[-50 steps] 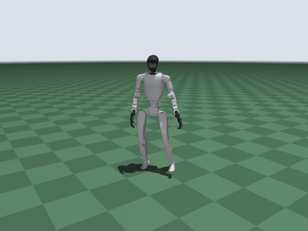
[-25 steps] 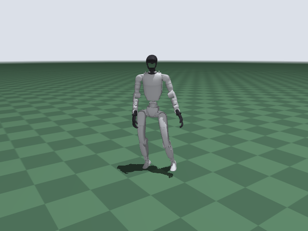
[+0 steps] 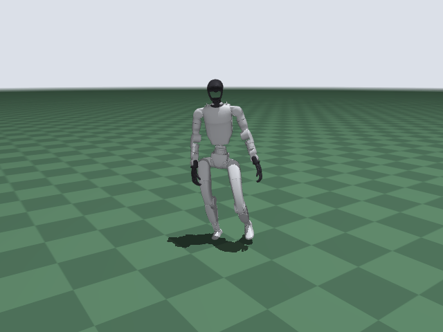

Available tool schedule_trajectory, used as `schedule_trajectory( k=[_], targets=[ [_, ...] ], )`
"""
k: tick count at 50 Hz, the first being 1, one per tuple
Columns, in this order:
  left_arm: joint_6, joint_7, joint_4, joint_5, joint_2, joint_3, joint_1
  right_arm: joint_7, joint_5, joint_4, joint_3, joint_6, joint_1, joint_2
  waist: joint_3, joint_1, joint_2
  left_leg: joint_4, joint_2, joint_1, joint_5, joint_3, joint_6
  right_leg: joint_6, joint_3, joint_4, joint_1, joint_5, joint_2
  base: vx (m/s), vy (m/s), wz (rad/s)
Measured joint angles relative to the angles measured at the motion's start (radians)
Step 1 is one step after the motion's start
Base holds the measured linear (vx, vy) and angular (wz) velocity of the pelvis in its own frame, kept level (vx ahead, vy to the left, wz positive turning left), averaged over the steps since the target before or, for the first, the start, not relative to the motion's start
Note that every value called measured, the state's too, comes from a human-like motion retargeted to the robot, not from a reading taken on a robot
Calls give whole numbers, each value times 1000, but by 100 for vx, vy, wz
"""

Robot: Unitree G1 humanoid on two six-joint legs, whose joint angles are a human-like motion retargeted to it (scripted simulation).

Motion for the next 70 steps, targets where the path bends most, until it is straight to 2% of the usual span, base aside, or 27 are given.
schedule_trajectory(
  k=[5,10,20,27,35,40,45,55,58,60,62,65,70],
  targets=[
    [-3,-19,6,24,-8,-19,-11,8,0,2,-7,1,-7,0,8,5,-11,-26,-68,-61,6,34,8,12,8,-45,23,18,-24,2,-2,1],
    [-10,-29,4,37,-29,-30,-3,10,6,15,-9,-1,-2,-4,13,9,1,-157,-124,-96,29,74,-11,22,13,-64,45,20,-31,0,0,0],
    [-20,-33,-45,53,-131,-39,-3,15,14,81,1,-9,-25,-63,5,-20,-1,-582,-247,-110,179,147,-65,31,9,-89,59,11,-59,7,0,5],
    [-22,-22,-52,53,-147,-37,-5,13,13,82,14,-14,-32,-60,-10,-43,4,-744,-277,-110,254,176,-80,22,8,-56,47,-24,-52,13,3,6],
    [-23,-2,-35,36,-146,-26,-31,2,29,68,21,-21,-48,-46,-13,-59,-23,-804,-297,-86,299,209,-58,15,31,-28,57,-72,-55,21,3,-2],
    [-25,15,-22,13,-145,-16,-54,-13,48,58,21,-25,-61,-38,-7,-62,-46,-769,-306,-85,267,213,-26,14,52,-6,71,-98,-57,26,2,-5],
    [-26,37,-14,-21,-143,-5,-78,-33,73,51,21,-26,-80,-32,-1,-61,-70,-718,-313,-89,169,215,33,23,67,24,78,-103,-64,29,3,-5],
    [-30,80,-27,-84,-145,11,-114,-84,127,35,20,-25,-136,-34,7,-70,-115,-688,-360,-62,65,220,100,91,92,208,23,-11,-105,28,6,2],
    [-33,93,-39,-93,-150,14,-118,-101,141,25,18,-26,-156,-39,8,-91,-135,-704,-402,-46,49,221,118,151,142,337,-33,27,-110,28,8,29],
    [-35,100,-47,-94,-152,16,-122,-111,149,17,15,-28,-171,-43,8,-114,-152,-720,-441,-36,43,217,132,234,217,430,-75,51,-82,28,5,49],
    [-36,107,-56,-95,-150,18,-129,-119,156,8,12,-29,-192,-47,8,-133,-156,-738,-455,-25,35,210,135,266,235,531,-122,71,-52,29,-4,34],
    [-39,116,-66,-96,-148,24,-139,-131,165,-5,7,-30,-225,-52,10,-153,-139,-752,-449,-13,16,202,134,266,193,693,-213,102,-51,27,-4,9],
    [-41,132,-80,-107,-161,37,-150,-150,171,-23,-4,-27,-269,-60,5,-197,-92,-798,-458,4,8,199,137,266,144,892,-401,48,-156,24,5,9]
  ],
)
